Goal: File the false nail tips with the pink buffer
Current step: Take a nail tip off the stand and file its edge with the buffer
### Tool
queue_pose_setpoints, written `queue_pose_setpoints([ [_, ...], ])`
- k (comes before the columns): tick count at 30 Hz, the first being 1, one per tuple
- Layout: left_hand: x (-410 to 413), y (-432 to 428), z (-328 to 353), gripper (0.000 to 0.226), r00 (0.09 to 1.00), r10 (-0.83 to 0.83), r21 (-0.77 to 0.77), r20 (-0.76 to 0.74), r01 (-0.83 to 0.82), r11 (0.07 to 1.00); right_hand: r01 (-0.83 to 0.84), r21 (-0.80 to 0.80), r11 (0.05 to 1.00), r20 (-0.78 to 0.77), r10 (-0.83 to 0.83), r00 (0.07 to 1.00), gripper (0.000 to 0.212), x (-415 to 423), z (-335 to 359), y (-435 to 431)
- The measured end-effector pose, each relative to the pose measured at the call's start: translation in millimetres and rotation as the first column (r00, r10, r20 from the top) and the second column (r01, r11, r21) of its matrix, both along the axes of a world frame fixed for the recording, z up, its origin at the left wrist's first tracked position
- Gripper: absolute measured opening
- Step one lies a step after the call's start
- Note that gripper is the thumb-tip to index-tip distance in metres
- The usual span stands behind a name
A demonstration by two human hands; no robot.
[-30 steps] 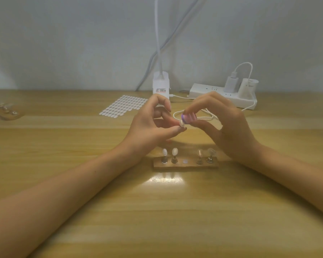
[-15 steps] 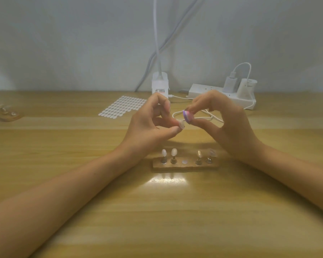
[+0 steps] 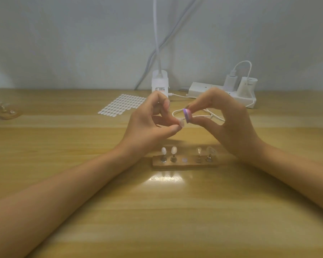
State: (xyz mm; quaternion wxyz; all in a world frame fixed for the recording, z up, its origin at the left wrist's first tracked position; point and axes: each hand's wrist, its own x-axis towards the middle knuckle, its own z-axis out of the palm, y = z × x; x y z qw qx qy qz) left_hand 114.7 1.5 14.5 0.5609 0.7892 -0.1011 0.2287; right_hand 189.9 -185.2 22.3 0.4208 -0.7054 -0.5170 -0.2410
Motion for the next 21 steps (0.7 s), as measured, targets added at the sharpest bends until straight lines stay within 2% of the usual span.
queue_pose_setpoints([
  [2,-0.1,1.3,0.3,0.041,1.000,-0.009,-0.003,-0.007,0.009,1.000,-0.019,-0.061,0.998,0.057,0.022,0.998,0.012,0.3,-1.7,2.1],
  [4,-0.5,1.7,0.2,0.042,1.000,-0.002,-0.015,0.001,0.002,1.000,0.015,-0.107,0.994,0.033,-0.011,0.999,0.013,3.6,-3.4,-0.2],
  [8,0.3,-0.1,0.3,0.041,1.000,0.012,-0.009,-0.009,-0.012,1.000,0.007,-0.030,1.000,0.114,-0.004,0.993,0.012,2.5,-1.1,-0.1],
  [12,0.6,1.6,-0.3,0.041,1.000,0.019,-0.015,-0.008,-0.019,1.000,0.034,-0.107,0.994,0.023,-0.032,0.999,0.013,3.9,-3.7,-1.0],
  [14,0.6,0.3,0.0,0.040,1.000,0.015,0.000,-0.005,-0.015,1.000,0.032,-0.052,0.998,0.057,-0.029,0.998,0.013,1.7,-2.3,-1.8],
  [16,1.4,1.4,-0.5,0.040,1.000,0.016,0.006,-0.008,-0.016,1.000,0.012,-0.080,0.997,0.098,-0.004,0.995,0.011,-0.2,-2.6,2.0],
  [18,2.0,2.6,-1.0,0.041,1.000,0.021,-0.001,-0.008,-0.021,1.000,0.032,-0.123,0.992,0.067,-0.024,0.997,0.010,1.0,-4.1,1.8],
  [21,1.5,1.5,-1.4,0.042,0.999,0.032,-0.001,-0.008,-0.032,0.999,0.022,-0.082,0.996,0.063,-0.016,0.998,0.012,2.2,-4.0,-2.1],
])
